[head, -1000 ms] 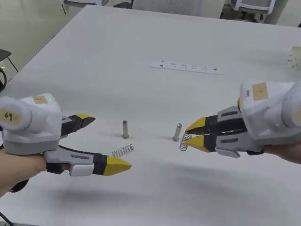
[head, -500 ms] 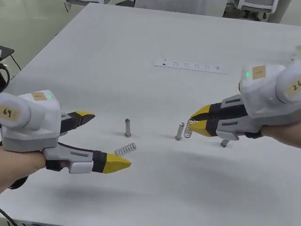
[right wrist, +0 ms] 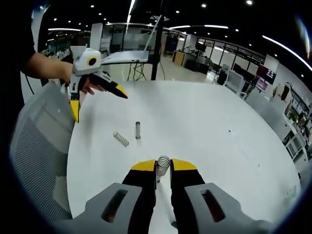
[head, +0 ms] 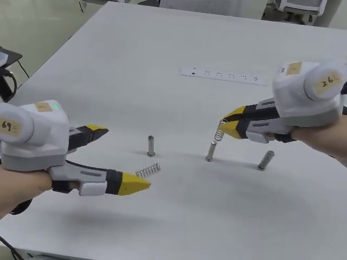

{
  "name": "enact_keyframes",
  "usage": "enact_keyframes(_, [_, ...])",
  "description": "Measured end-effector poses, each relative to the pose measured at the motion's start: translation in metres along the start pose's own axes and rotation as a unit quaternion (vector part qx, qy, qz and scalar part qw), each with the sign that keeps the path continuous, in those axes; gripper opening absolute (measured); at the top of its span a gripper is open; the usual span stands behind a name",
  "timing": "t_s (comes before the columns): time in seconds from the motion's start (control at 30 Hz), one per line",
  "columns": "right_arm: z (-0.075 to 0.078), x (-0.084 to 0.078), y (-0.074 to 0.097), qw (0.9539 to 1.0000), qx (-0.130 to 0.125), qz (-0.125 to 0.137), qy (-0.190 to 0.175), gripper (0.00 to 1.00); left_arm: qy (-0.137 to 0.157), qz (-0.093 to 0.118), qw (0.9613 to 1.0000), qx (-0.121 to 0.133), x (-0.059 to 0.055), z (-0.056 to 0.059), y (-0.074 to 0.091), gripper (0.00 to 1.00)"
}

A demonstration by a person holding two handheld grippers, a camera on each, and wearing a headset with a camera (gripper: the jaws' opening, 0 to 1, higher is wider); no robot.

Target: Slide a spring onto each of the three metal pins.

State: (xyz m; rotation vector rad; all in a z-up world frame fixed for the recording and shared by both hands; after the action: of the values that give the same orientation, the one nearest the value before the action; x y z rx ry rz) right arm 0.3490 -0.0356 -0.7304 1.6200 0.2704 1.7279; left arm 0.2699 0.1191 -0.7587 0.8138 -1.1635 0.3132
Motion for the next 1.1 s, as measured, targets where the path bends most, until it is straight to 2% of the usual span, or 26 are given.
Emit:
enact_keyframes(0.3, [0.000,-0.003,-0.008,0.9998,0.004,0.002,-0.017,0.08,0.002,0.000,1.0000,0.003,-0.002,-0.003,0.004,0.98])
enact_keyframes(0.6, [0.000,-0.015,-0.010,0.9997,0.006,-0.011,-0.022,0.08,0.005,-0.001,1.0000,0.008,-0.002,-0.006,0.005,0.98])
enact_keyframes(0.87, [0.003,-0.014,-0.009,0.9994,0.004,-0.001,-0.035,0.08,0.005,-0.002,1.0000,0.006,-0.001,-0.005,0.004,0.98])
enact_keyframes(1.1, [0.002,-0.012,-0.011,0.9995,0.009,-0.001,-0.029,0.08,0.005,-0.002,1.0000,0.006,0.001,-0.004,0.003,0.98])
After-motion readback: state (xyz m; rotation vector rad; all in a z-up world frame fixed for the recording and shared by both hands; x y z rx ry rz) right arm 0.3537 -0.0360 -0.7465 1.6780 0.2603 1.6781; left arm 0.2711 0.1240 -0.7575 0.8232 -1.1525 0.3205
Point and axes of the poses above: the centre of the closed fingertips' face, and the gripper's own axes: y roughly backward along the fingers, z roughly to its right, x roughly out of its top, the point moved 1 cm from there along y, roughly backward along the fingers, and after that the axes turned 1 degree about -x, right-handed, at the moved point
